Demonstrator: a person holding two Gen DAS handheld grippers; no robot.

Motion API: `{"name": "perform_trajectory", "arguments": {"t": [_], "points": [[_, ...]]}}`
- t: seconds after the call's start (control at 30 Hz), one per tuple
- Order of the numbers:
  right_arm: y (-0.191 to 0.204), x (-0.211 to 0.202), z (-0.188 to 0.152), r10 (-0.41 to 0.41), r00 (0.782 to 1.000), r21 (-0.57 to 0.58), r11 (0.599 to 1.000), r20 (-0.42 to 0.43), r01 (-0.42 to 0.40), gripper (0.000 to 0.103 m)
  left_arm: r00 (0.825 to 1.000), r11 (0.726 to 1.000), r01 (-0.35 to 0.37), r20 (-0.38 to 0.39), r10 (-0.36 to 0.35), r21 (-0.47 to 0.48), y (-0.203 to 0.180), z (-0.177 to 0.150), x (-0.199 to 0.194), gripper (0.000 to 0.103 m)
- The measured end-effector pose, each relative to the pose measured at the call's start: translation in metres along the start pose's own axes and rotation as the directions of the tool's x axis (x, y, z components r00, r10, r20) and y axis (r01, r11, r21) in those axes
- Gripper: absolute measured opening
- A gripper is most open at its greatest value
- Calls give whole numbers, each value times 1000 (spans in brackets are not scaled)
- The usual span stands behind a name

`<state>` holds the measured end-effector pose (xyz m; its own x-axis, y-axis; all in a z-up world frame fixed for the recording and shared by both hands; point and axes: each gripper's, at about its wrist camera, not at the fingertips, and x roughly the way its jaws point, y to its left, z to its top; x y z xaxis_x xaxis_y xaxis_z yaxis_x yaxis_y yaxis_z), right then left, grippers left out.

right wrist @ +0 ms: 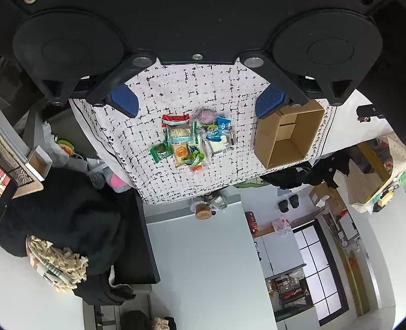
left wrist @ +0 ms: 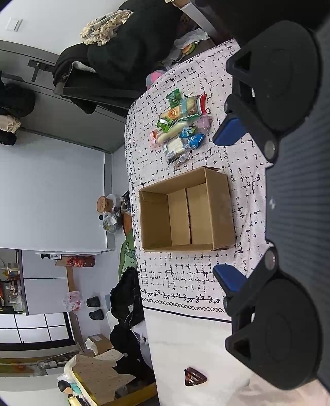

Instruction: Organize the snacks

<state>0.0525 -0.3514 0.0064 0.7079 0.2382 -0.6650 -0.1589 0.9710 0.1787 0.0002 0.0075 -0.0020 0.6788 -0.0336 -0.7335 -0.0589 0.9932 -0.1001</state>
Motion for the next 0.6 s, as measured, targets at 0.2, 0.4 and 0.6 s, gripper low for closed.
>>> {"name": "perform_trajectory", "arguments": {"t": [0.2,0.4,0.6], "points": [[2,-2,0,-2,1000,-18,1000,-3,2,99,1000,1000,1,3,-1,0,0,0,-1,99],[2,-1,0,-9,1000,-23,1000,-6,8,99,999,999,29,13,-29,-13,1,1,-4,99],[2,0,0,-17,1000,-34,999,-14,17,99,1000,1000,8,4,-8,-1,-1,2,-2,99]]}}
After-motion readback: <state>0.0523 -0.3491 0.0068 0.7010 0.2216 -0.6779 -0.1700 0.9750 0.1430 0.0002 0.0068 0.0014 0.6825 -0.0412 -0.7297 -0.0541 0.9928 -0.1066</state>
